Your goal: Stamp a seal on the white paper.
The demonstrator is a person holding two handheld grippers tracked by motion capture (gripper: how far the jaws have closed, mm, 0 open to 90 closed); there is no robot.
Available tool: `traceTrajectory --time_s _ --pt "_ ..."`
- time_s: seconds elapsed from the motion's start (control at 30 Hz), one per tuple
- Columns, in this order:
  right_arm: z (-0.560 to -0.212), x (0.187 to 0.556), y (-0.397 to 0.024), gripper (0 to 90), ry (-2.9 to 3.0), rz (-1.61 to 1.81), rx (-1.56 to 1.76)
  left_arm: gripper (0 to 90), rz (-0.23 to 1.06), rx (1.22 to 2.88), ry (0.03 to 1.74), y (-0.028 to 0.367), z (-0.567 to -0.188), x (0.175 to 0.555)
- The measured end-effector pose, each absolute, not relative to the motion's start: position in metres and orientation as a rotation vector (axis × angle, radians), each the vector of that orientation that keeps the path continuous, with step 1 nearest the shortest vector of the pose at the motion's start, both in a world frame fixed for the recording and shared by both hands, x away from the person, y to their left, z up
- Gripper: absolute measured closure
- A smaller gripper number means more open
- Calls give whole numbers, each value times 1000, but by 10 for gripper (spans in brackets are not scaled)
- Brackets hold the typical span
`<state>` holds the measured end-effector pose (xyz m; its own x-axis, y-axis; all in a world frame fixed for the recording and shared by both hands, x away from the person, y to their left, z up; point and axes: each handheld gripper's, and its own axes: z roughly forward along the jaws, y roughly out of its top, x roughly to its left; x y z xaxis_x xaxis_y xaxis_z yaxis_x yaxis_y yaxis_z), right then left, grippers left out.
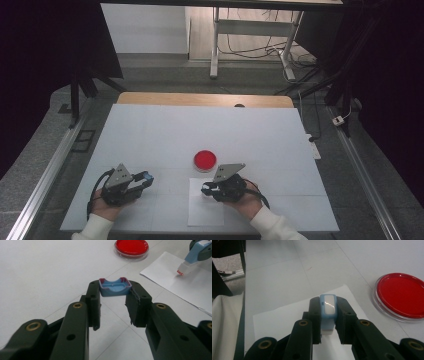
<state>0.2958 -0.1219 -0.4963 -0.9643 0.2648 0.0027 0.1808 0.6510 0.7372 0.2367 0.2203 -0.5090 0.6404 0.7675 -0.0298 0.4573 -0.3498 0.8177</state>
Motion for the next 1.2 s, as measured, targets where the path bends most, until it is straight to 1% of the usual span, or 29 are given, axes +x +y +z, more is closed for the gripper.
traceTrajectory --time_s 1.2 --pt "-503 295 -118 754 2763 1161 337 652 459 2004 957 221 -509 236"
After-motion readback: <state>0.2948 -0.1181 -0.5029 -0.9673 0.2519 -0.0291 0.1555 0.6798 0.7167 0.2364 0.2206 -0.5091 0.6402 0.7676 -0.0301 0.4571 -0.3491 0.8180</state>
